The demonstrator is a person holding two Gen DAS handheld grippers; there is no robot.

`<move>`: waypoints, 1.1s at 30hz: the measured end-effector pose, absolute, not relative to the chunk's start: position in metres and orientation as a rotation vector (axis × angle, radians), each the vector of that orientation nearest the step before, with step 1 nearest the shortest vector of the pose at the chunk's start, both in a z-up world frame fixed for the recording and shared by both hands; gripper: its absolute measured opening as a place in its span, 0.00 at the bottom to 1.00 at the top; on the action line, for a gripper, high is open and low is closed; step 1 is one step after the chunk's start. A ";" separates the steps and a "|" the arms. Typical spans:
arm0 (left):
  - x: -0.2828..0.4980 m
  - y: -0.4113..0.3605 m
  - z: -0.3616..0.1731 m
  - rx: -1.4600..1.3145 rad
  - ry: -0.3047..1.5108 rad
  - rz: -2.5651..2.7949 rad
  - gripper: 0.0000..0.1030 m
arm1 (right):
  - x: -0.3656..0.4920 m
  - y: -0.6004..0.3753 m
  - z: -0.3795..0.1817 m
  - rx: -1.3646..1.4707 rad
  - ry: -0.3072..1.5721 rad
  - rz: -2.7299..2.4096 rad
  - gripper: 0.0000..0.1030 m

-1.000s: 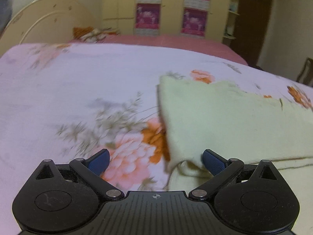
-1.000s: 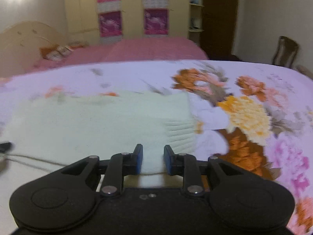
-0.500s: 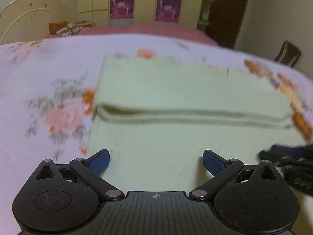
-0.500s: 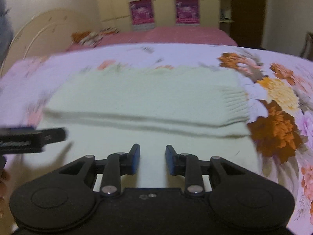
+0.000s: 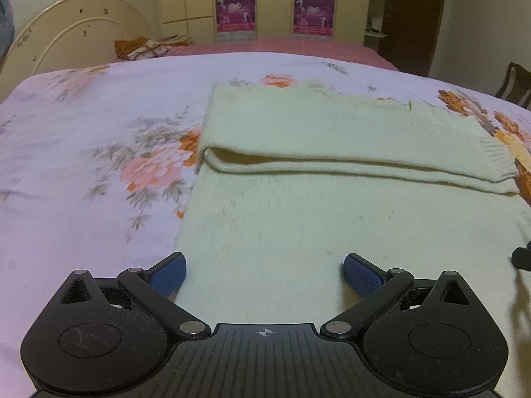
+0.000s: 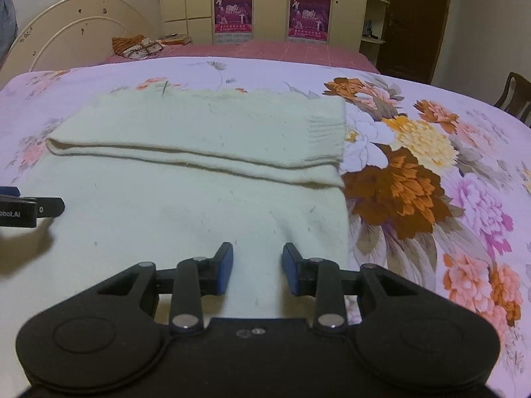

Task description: Fold small clothes

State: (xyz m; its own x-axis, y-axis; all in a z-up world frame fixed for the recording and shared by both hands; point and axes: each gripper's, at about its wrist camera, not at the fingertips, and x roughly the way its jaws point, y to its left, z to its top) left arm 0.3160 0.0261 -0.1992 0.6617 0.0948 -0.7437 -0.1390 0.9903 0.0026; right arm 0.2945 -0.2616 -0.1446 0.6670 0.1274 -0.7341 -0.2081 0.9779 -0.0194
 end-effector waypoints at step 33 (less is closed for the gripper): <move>0.115 0.031 -0.198 0.045 0.834 -0.075 0.98 | 0.094 -0.191 -0.137 -0.123 0.844 0.251 0.37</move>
